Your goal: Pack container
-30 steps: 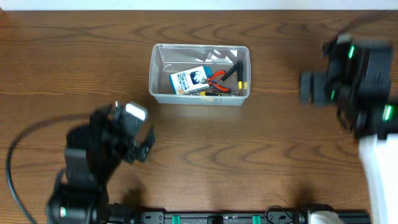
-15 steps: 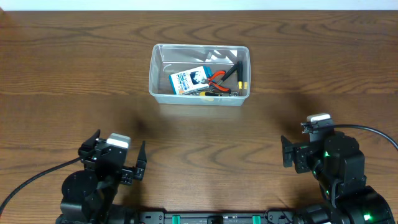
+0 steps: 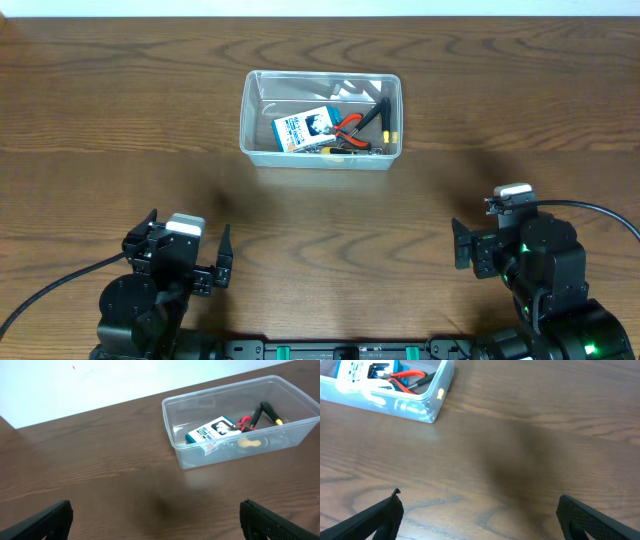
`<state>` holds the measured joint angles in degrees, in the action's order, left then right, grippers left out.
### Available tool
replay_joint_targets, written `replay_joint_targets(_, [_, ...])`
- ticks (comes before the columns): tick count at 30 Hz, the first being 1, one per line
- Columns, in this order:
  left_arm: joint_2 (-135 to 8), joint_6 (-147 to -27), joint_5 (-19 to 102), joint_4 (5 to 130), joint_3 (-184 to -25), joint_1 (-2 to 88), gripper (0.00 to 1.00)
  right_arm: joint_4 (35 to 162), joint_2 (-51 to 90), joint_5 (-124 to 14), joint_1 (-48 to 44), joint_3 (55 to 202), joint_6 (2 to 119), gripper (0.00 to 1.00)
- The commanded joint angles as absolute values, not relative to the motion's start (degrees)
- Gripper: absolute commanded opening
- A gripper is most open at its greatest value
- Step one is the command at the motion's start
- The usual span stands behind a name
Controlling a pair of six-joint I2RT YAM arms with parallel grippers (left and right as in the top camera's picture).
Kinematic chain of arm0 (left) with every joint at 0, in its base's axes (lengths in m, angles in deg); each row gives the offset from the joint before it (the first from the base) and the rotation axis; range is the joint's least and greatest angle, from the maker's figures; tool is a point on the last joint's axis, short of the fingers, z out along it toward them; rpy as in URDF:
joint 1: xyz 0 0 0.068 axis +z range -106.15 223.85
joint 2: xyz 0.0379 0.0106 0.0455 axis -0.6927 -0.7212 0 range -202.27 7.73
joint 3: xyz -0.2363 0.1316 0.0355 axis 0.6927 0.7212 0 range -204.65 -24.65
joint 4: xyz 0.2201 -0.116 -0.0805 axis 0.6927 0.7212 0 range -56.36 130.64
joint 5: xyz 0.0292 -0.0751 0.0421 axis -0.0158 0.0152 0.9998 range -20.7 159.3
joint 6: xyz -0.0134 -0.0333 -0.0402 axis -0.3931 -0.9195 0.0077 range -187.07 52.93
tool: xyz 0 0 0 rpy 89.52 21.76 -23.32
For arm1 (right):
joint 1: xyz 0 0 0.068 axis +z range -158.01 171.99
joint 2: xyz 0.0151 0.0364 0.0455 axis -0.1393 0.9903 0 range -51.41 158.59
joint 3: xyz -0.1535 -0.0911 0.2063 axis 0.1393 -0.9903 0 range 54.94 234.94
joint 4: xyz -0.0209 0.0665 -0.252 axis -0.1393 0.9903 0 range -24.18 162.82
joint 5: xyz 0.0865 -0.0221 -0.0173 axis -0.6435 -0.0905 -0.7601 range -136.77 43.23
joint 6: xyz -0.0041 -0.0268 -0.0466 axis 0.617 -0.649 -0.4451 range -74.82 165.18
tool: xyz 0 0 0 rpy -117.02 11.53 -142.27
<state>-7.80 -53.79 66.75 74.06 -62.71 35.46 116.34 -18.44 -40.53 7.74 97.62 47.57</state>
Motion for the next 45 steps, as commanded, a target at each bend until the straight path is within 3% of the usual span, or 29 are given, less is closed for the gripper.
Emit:
replay_joint_targets(1, [-7.4, -54.5, 67.6, 73.9, -62.4, 35.2, 0.98, 116.4, -18.7, -40.1, 8.2, 97.3, 48.3, 0.99])
replay_joint_targets(12, [-7.4, -54.5, 67.6, 73.9, -62.4, 35.2, 0.98, 118.6, -20.6, -37.8, 7.7, 97.3, 46.8, 0.99])
replay_joint_targets(19, [-7.4, -54.5, 67.6, 73.9, -62.4, 35.2, 0.98, 118.0, -39.4, -44.3, 3.2, 92.9, 46.8, 0.99])
replay_joint_targets(24, [-7.4, -54.5, 67.6, 73.9, -62.4, 35.2, 0.98, 100.2, -49.2, -44.3, 0.8, 81.3, 44.9, 0.99])
replay_joint_targets(28, [-7.4, -54.5, 67.6, 73.9, -62.4, 35.2, 0.98, 77.2, -49.7, -44.2, 0.7, 68.0, 44.8, 0.99])
replay_joint_targets(33, [-7.4, -54.5, 67.6, 73.9, -62.4, 35.2, 0.98, 62.0, -50.4, -43.0, 0.6, 57.8, 42.8, 0.99])
replay_joint_targets(45, [-7.4, -54.5, 67.6, 73.9, -62.4, 35.2, 0.98, 71.2, -51.1, -43.1, -0.8, 55.9, 38.7, 0.99])
